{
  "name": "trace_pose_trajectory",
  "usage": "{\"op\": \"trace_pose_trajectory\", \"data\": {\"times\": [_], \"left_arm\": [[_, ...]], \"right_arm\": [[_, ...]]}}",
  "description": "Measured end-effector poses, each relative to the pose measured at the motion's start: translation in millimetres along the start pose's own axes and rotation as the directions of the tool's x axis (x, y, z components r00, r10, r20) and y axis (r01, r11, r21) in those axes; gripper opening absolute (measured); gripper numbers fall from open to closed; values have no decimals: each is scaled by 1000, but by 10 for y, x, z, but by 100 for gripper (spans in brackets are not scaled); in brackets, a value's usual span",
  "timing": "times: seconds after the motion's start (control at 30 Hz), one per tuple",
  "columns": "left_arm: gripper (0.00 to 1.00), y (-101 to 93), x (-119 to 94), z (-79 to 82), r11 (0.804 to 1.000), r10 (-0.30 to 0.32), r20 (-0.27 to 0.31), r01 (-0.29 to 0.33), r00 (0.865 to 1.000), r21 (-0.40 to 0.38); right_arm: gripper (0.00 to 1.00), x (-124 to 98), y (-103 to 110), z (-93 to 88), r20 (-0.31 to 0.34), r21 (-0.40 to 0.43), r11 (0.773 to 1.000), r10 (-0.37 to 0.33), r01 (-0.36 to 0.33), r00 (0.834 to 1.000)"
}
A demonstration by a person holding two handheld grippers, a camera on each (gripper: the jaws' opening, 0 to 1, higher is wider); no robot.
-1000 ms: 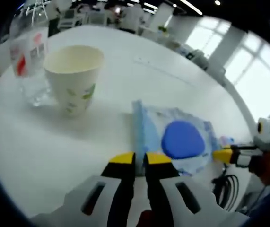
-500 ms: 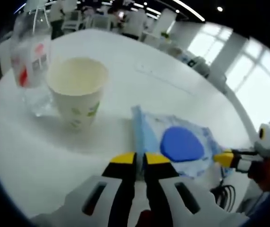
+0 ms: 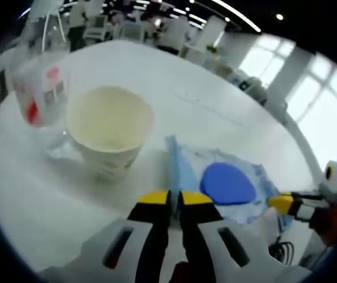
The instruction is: Arrange the tabletop items into an orderly group along one side of the table until the central work area is clear of visible clutter.
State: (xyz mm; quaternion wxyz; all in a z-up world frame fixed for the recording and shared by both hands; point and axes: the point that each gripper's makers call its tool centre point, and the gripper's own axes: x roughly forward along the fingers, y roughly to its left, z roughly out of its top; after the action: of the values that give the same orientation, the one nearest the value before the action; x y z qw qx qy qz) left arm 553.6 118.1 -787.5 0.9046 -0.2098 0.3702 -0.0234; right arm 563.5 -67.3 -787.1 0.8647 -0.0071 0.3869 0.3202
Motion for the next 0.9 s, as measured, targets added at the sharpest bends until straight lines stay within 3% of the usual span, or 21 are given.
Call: {"op": "trace_pose_trajectory", "data": {"times": [0.43, 0.9], "left_arm": [[4, 76, 67, -96, 1000, 11, -24, -11, 1000, -10], [4, 93, 82, -68, 1000, 13, -17, -13, 1000, -13]], "right_arm": [[3, 73, 17, -110, -36, -9, 1000, 10, -10, 999], [3, 120, 11, -127, -42, -14, 1000, 7, -8, 999]]}}
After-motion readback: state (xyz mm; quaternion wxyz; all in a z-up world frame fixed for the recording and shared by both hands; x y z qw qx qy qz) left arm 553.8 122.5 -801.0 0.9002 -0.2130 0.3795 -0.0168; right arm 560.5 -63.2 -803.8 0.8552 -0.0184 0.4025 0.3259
